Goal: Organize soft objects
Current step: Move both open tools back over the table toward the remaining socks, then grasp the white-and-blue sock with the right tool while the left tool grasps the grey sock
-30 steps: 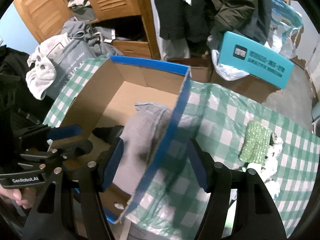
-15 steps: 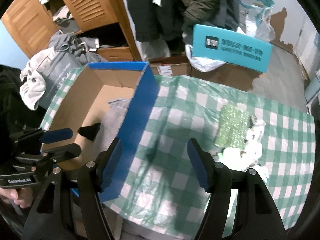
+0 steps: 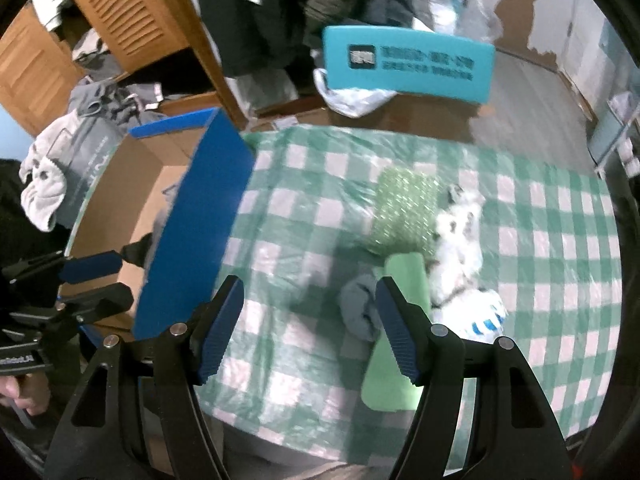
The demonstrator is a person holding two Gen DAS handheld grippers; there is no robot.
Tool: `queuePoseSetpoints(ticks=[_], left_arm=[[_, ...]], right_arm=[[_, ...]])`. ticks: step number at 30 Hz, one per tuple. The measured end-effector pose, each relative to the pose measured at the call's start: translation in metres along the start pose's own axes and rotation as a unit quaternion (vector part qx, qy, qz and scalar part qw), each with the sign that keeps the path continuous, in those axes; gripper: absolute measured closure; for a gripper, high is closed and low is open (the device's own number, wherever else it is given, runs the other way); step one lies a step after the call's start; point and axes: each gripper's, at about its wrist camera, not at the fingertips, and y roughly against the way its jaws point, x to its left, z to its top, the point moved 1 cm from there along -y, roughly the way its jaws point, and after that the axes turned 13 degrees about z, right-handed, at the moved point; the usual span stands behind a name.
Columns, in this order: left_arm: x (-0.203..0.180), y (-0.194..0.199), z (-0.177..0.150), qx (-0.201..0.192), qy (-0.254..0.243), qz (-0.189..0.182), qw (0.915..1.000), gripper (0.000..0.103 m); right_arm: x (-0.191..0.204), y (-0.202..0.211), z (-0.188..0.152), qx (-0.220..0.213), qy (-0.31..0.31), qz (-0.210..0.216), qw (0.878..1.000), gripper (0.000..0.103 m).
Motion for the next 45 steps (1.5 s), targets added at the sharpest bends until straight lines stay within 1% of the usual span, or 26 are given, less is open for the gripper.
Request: queuePoseSetpoints(ticks=[4, 6, 11, 16, 19, 21, 23, 30, 37, 45], left_arm=[[-0.016, -0.005, 0.0, 0.006, -0.014, -0.007, 0.9999, 0.049], [-0.024, -0.009, 0.0, 0.009, -0.02, -0.01, 0.9997, 0.045], [-0.038, -0.02, -0.002, 0.019, -0.031, -0.013, 0.9992, 0.044], [-0.051, -0.033, -0.002, 0.032, -0.039, -0.01, 0.9987, 0.044], [-0.059, -0.039, -0.001, 0.036, -0.042, -0.008, 0.9984, 0.042], [-0.063, -0.043, 0.0, 0.038, -0.046, -0.008, 0.9982, 0.04], [-0.068, -0.049, 0.002, 0.041, -0.048, -0.007, 0.9979, 0.039], [-0.076, -0.071, 0.008, 0.06, -0.042, -0.015, 0.9972, 0.039], [-0.087, -0.097, 0.013, 0.074, -0.04, -0.011, 0.9964, 0.039], [-0.098, -0.125, 0.018, 0.087, -0.044, -0.011, 0.9952, 0.038]], right_arm=[[-0.017, 0.005, -0.006, -0.005, -0.015, -0.003, 1.0, 0.035], [-0.026, 0.009, -0.009, -0.007, -0.024, -0.005, 1.0, 0.035], [-0.048, 0.02, -0.013, -0.013, -0.044, -0.015, 0.999, 0.035], [-0.069, 0.029, -0.016, -0.019, -0.065, -0.026, 0.997, 0.035], [-0.079, 0.032, -0.018, -0.023, -0.072, -0.038, 0.996, 0.035], [-0.085, 0.033, -0.02, -0.022, -0.079, -0.039, 0.996, 0.035], [-0.092, 0.034, -0.022, -0.022, -0.087, -0.04, 0.995, 0.035], [-0.114, 0.03, -0.027, -0.016, -0.106, -0.045, 0.993, 0.035], [-0.135, 0.022, -0.032, -0.009, -0.125, -0.055, 0.991, 0.035], [-0.155, 0.006, -0.039, 0.0, -0.139, -0.05, 0.989, 0.035]])
